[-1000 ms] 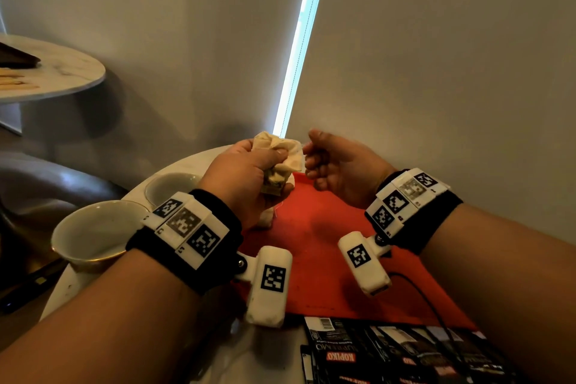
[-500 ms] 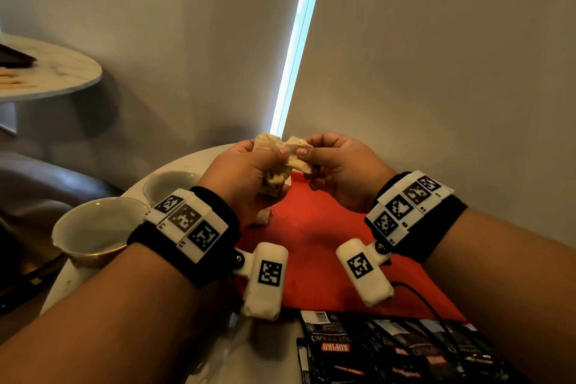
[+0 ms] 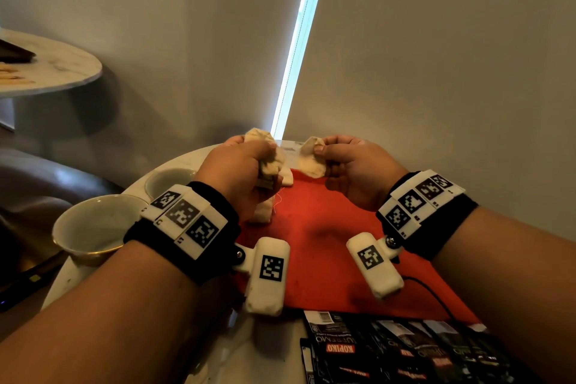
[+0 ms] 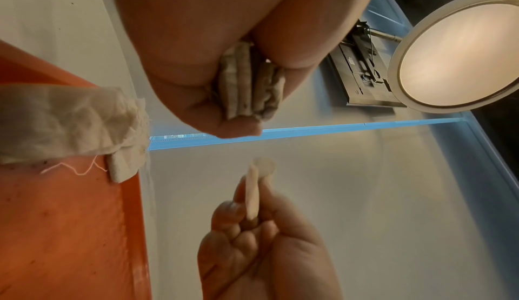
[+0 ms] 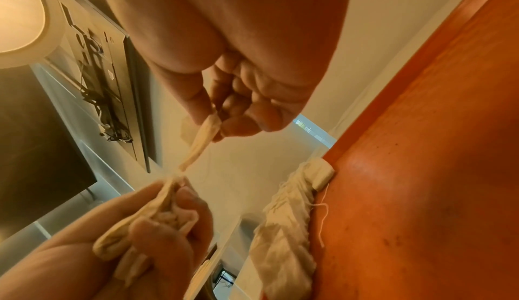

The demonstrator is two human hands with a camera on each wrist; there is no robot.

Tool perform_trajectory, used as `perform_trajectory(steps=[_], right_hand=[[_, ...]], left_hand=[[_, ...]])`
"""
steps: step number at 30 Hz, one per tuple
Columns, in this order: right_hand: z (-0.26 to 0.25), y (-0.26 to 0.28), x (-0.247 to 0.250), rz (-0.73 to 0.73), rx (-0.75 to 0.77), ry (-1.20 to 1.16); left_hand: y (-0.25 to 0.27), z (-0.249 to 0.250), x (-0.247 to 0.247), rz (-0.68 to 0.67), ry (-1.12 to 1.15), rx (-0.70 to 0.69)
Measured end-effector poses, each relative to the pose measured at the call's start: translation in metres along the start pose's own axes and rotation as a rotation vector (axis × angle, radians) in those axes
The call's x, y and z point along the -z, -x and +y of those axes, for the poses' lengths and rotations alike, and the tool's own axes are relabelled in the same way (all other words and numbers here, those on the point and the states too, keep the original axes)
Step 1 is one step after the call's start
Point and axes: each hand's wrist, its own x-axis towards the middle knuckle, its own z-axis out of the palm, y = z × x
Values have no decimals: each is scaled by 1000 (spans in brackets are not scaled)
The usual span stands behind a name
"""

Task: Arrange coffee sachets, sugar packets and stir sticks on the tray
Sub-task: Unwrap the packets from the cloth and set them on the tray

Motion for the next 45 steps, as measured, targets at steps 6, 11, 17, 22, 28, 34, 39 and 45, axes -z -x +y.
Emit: perform_trajectory(steps=[6, 11, 17, 22, 28, 34, 39, 45], right_hand=[[-2, -12, 16, 132, -31, 119], [-18, -35, 19, 203, 51, 87], [-3, -65, 14, 300, 3, 176], [1, -84, 26, 461, 14, 74], [5, -87, 32, 478, -31, 95], [20, -82, 6, 272, -173, 285], [30, -86, -4, 133, -218, 481], [45, -97, -9, 94, -252, 535]], left_hand=[[-1, 5, 1, 39, 145, 42], [-5, 6, 3, 73, 164, 7], [-9, 7, 6, 142, 135, -18], [-10, 8, 7, 155, 133, -52], [-14, 9, 8, 181, 146, -97], [-16, 7, 9, 152, 159, -89], [-16, 3, 10, 130, 171, -23], [-17, 4, 10, 165, 164, -30]])
